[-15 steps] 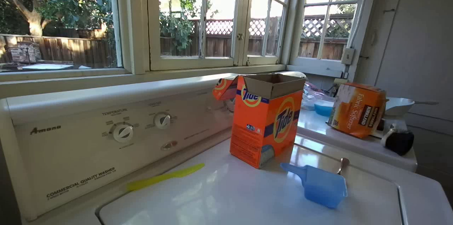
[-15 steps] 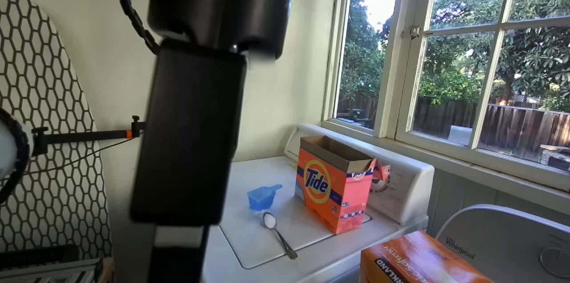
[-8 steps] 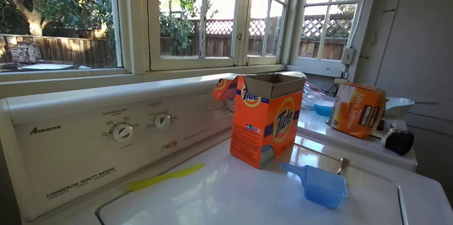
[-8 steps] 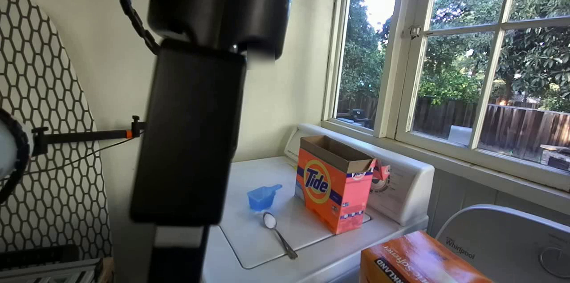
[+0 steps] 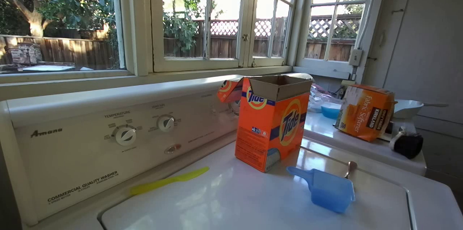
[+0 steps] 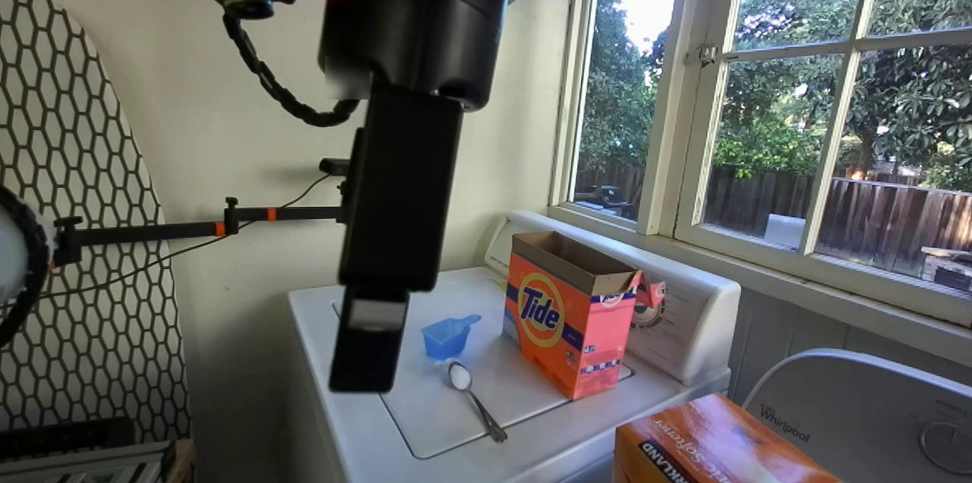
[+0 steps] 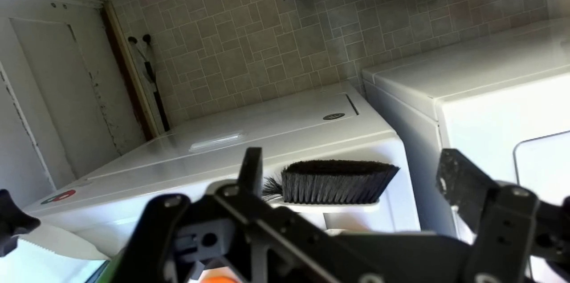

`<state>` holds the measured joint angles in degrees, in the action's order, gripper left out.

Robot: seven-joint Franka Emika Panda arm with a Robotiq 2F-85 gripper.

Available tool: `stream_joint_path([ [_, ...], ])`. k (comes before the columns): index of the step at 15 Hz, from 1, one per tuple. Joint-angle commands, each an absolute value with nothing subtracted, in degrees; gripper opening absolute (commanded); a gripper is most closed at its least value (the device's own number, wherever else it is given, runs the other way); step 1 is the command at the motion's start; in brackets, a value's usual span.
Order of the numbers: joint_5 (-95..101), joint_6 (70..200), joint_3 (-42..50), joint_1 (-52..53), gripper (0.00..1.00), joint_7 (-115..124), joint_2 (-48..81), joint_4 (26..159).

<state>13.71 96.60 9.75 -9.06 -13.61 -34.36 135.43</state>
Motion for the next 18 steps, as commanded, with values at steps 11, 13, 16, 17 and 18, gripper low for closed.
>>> stream_joint_path([
  [11, 3.01, 95.02, 6.36, -5.57, 1.0, -3.56, -34.89, 140.15],
  [13, 2.94, 95.02, 6.39, -5.54, 1.0, -3.56, -35.13, 140.16],
  [16, 2.91, 95.02, 6.39, -5.54, 1.0, -3.56, -35.2, 140.16],
  [17, 2.91, 95.02, 6.39, -5.54, 1.0, -3.56, -35.2, 140.16],
  [18, 2.91, 95.01, 6.39, -5.54, 1.0, -3.56, -35.2, 140.16],
])
